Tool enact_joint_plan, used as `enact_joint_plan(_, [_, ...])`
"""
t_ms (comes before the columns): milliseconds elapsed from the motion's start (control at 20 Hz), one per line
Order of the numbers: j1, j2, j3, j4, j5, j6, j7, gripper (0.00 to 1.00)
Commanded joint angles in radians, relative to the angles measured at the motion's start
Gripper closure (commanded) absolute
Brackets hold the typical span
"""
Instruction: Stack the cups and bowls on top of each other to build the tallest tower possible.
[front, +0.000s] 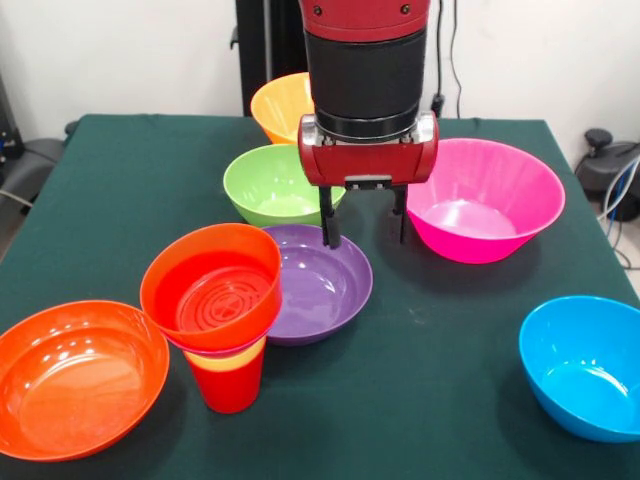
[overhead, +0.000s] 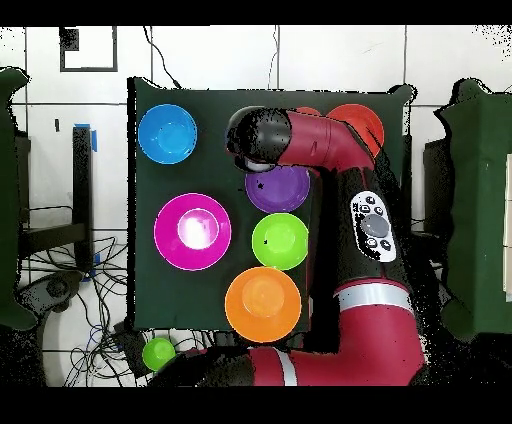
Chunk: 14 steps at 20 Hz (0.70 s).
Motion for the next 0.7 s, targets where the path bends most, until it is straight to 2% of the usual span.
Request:
enact_joint_plan(50, [0.003,0.011,0.101,0.105,0.016,-0.038,0.022,0.00])
enact_joint_plan(350, [0.019,0.009,0.081,0.098,0.000,-0.027,0.030,0.00])
enact_joint_plan(700, [0.081,-0.008,-0.014,0.085,-0.040,-0.004,0.111,0.00])
